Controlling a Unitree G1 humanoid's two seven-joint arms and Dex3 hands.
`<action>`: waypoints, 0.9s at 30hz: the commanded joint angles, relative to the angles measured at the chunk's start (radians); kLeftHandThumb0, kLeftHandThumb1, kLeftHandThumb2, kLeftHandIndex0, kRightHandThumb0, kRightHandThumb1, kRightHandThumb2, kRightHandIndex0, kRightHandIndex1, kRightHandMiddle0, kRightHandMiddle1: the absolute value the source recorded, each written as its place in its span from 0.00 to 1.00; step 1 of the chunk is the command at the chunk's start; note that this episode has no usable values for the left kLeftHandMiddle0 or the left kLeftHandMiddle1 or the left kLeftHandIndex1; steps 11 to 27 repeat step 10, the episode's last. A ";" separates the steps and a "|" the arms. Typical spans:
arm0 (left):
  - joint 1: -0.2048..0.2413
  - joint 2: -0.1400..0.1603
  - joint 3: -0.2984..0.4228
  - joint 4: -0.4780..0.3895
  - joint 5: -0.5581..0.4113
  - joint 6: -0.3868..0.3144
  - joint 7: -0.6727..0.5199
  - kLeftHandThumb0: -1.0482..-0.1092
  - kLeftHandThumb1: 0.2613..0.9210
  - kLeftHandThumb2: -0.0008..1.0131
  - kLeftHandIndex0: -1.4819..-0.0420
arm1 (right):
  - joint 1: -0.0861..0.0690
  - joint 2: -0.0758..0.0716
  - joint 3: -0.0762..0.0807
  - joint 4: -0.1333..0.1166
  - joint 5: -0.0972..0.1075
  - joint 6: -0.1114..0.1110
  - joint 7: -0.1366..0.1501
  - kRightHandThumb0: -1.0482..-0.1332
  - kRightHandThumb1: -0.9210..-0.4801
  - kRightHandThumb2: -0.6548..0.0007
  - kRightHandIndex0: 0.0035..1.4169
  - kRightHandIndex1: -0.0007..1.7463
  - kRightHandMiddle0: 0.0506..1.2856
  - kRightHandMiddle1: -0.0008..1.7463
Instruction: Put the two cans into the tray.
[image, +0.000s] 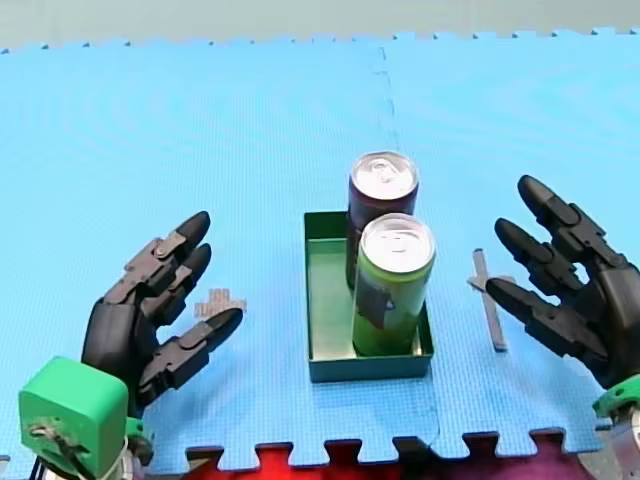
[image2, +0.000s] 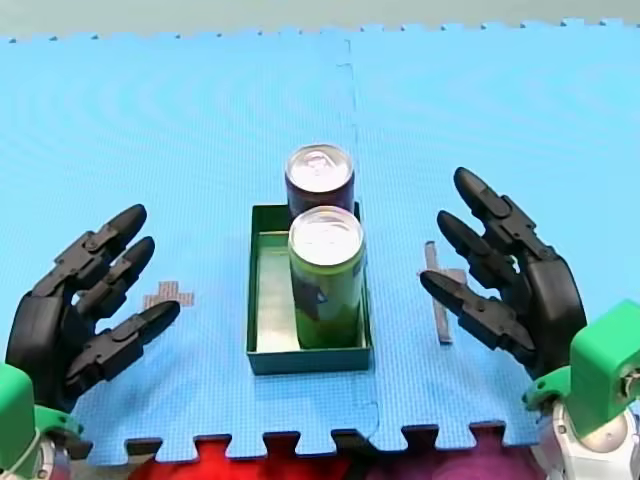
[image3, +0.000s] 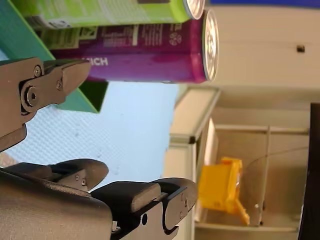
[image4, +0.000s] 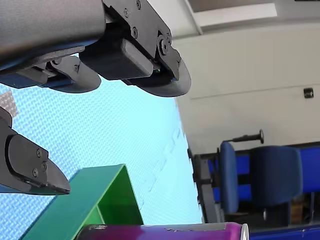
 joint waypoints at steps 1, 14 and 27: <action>0.007 0.002 0.001 -0.013 -0.002 0.005 0.001 0.50 0.84 0.00 0.62 | 0.001 -0.003 -0.001 -0.003 0.003 0.003 -0.003 0.21 0.07 1.00 0.32 0.00 0.28 0.00; 0.024 0.003 0.001 -0.061 -0.005 0.031 0.000 0.50 0.85 0.00 0.62 | -0.003 -0.001 -0.003 0.005 0.004 0.006 -0.004 0.22 0.07 1.00 0.32 0.00 0.28 0.00; 0.024 0.003 0.001 -0.061 -0.005 0.031 0.000 0.50 0.85 0.00 0.62 | -0.003 -0.001 -0.003 0.005 0.004 0.006 -0.004 0.22 0.07 1.00 0.32 0.00 0.28 0.00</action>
